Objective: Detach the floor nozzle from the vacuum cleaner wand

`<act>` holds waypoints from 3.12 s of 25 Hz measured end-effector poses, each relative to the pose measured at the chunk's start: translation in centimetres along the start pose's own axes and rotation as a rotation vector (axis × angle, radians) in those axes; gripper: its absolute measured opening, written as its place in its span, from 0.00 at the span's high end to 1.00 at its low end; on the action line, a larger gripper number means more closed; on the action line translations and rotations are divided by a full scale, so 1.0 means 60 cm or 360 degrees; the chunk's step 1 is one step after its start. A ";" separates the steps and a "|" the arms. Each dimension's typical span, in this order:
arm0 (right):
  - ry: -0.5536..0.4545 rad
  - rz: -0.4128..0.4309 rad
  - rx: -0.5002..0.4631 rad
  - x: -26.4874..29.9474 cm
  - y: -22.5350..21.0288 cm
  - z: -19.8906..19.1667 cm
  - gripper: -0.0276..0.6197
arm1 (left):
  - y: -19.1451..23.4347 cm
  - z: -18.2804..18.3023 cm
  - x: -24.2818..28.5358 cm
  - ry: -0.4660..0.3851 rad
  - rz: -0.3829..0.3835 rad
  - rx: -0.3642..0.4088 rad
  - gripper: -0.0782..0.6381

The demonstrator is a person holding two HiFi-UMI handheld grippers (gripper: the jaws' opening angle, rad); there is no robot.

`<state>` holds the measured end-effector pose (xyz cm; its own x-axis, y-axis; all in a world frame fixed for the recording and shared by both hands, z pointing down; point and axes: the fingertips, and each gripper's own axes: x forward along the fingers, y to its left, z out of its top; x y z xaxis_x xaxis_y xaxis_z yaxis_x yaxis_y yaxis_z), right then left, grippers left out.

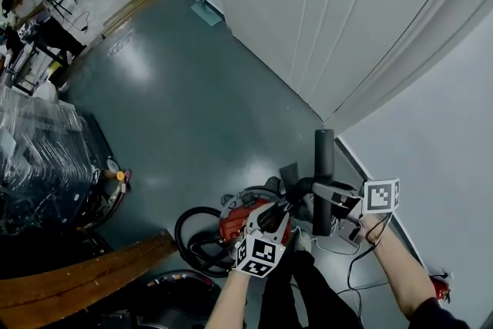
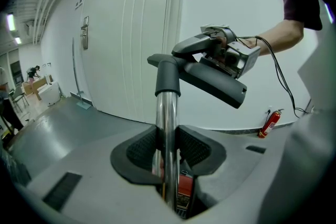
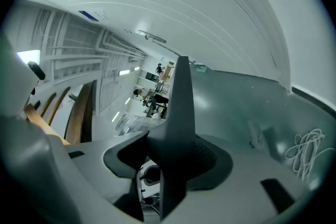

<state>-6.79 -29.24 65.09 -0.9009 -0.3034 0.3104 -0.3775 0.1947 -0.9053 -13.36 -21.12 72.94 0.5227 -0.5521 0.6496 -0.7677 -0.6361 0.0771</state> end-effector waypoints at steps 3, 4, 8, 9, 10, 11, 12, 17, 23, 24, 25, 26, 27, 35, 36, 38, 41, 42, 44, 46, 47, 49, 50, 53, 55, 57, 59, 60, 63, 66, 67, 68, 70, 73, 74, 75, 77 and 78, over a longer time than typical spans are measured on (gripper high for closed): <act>0.0008 -0.0087 -0.0123 -0.009 -0.006 0.002 0.60 | -0.001 0.003 0.003 -0.0001 -0.0006 0.0004 0.71; -0.0006 -0.0097 -0.0139 -0.010 -0.006 0.004 0.60 | 0.000 0.005 0.003 -0.0003 -0.0005 0.0006 0.71; -0.0016 -0.0027 0.0015 -0.004 -0.002 0.005 0.60 | -0.001 0.002 0.002 0.0008 -0.0008 0.0013 0.71; 0.0003 -0.0059 -0.0059 -0.005 -0.003 0.004 0.60 | -0.002 0.001 0.003 0.0013 -0.0007 0.0014 0.71; 0.0018 -0.0090 -0.0146 -0.004 -0.002 0.003 0.60 | -0.001 0.001 0.005 0.0016 -0.0004 0.0014 0.71; 0.0024 -0.0105 -0.0194 -0.004 0.000 0.003 0.60 | 0.000 0.002 0.005 0.0015 0.0000 0.0013 0.71; 0.0006 -0.0097 -0.0158 -0.007 -0.001 0.006 0.60 | 0.002 0.001 0.004 0.0016 0.0004 0.0013 0.71; -0.0357 -0.0012 0.0115 -0.101 0.003 0.153 0.60 | 0.012 -0.019 -0.021 -0.0005 0.0044 -0.0008 0.71; -0.0365 0.0017 -0.0167 -0.143 0.080 0.210 0.60 | 0.015 -0.016 -0.016 -0.0006 0.0086 -0.0018 0.71; -0.0368 0.0031 -0.0159 -0.142 0.082 0.204 0.60 | 0.020 -0.016 -0.016 -0.0010 0.0105 -0.0022 0.71; -0.0366 0.0040 -0.0149 -0.141 0.082 0.195 0.60 | 0.026 -0.016 -0.015 -0.0012 0.0129 -0.0028 0.70; -0.0363 0.0047 -0.0143 -0.140 0.080 0.186 0.60 | 0.034 -0.016 -0.014 -0.0013 0.0153 -0.0036 0.71; -0.0362 0.0056 -0.0139 -0.140 0.080 0.177 0.60 | 0.042 -0.015 -0.013 -0.0013 0.0175 -0.0044 0.70; -0.0339 0.0140 -0.0100 -0.136 0.110 0.131 0.60 | 0.081 0.000 -0.020 -0.0034 0.0287 -0.0085 0.67; -0.0342 0.0152 -0.0103 -0.137 0.117 0.130 0.60 | 0.079 0.008 -0.027 -0.0044 0.0279 -0.0094 0.64; -0.0355 0.0175 -0.0110 -0.139 0.134 0.130 0.60 | 0.073 0.030 -0.044 -0.0082 0.0265 -0.0118 0.62; -0.0383 0.0229 -0.0132 -0.144 0.166 0.130 0.60 | 0.069 0.091 -0.079 -0.0190 0.0267 -0.0117 0.62; -0.0390 0.0245 -0.0141 -0.146 0.177 0.130 0.60 | 0.068 0.115 -0.093 -0.0228 0.0273 -0.0112 0.62; -0.0406 0.0272 -0.0156 -0.153 0.200 0.128 0.60 | 0.066 0.159 -0.121 -0.0296 0.0289 -0.0113 0.62; -0.0435 0.0301 -0.0173 -0.165 0.225 0.127 0.60 | 0.063 0.201 -0.151 -0.0359 0.0306 -0.0122 0.62; -0.0453 0.0312 -0.0179 -0.172 0.237 0.126 0.60 | 0.060 0.221 -0.167 -0.0390 0.0316 -0.0128 0.62; -0.0491 0.0317 -0.0190 -0.190 0.255 0.123 0.60 | 0.052 0.257 -0.201 -0.0447 0.0339 -0.0137 0.66; -0.0513 0.0322 -0.0197 -0.199 0.264 0.123 0.60 | 0.049 0.273 -0.218 -0.0471 0.0356 -0.0141 0.69; -0.0604 0.0391 -0.0204 -0.222 0.306 0.122 0.60 | 0.036 0.312 -0.265 -0.0531 0.0398 -0.0177 0.76; -0.0651 0.0410 -0.0215 -0.238 0.327 0.115 0.60 | 0.020 0.337 -0.294 -0.0580 0.0401 -0.0196 0.79; -0.0695 0.0413 -0.0238 -0.250 0.347 0.105 0.60 | 0.002 0.363 -0.321 -0.0630 0.0398 -0.0209 0.82; -0.0746 0.0402 -0.0280 -0.261 0.368 0.100 0.60 | -0.013 0.391 -0.345 -0.0688 0.0395 -0.0225 0.85; -0.0773 0.0385 -0.0318 -0.267 0.379 0.098 0.60 | -0.021 0.405 -0.358 -0.0720 0.0394 -0.0227 0.87; -0.0853 0.0329 -0.0480 -0.290 0.418 0.096 0.60 | -0.045 0.446 -0.397 -0.0812 0.0392 -0.0210 0.88; -0.0961 0.0264 -0.0698 -0.315 0.462 0.105 0.60 | -0.062 0.483 -0.431 -0.0894 0.0397 -0.0173 0.88; -0.0994 0.0238 -0.0780 -0.323 0.476 0.109 0.60 | -0.067 0.494 -0.441 -0.0920 0.0397 -0.0157 0.88; -0.1023 0.0215 -0.0859 -0.329 0.492 0.115 0.60 | -0.070 0.505 -0.450 -0.0944 0.0397 -0.0144 0.88; -0.1071 0.0188 -0.0992 -0.340 0.526 0.124 0.60 | -0.075 0.527 -0.470 -0.0990 0.0396 -0.0122 0.88; -0.1138 0.0177 -0.1137 -0.353 0.573 0.134 0.60 | -0.083 0.563 -0.497 -0.1062 0.0400 -0.0079 0.88; -0.1161 0.0175 -0.1181 -0.358 0.585 0.136 0.60 | -0.086 0.576 -0.506 -0.1090 0.0401 -0.0061 0.88; -0.1184 0.0171 -0.1227 -0.362 0.597 0.138 0.60 | -0.089 0.588 -0.514 -0.1116 0.0403 -0.0045 0.88; -0.1225 0.0158 -0.1312 -0.370 0.615 0.140 0.60 | -0.095 0.607 -0.528 -0.1159 0.0409 -0.0016 0.88; -0.1241 0.0151 -0.1345 -0.373 0.622 0.139 0.60 | -0.098 0.614 -0.535 -0.1174 0.0413 0.0001 0.88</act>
<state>1.07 -22.98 21.93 -0.6675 -0.6905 -0.2786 -0.6034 0.7208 -0.3411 -11.98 -19.53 23.78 0.4380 -0.8986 -0.0241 -0.8990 -0.4379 -0.0091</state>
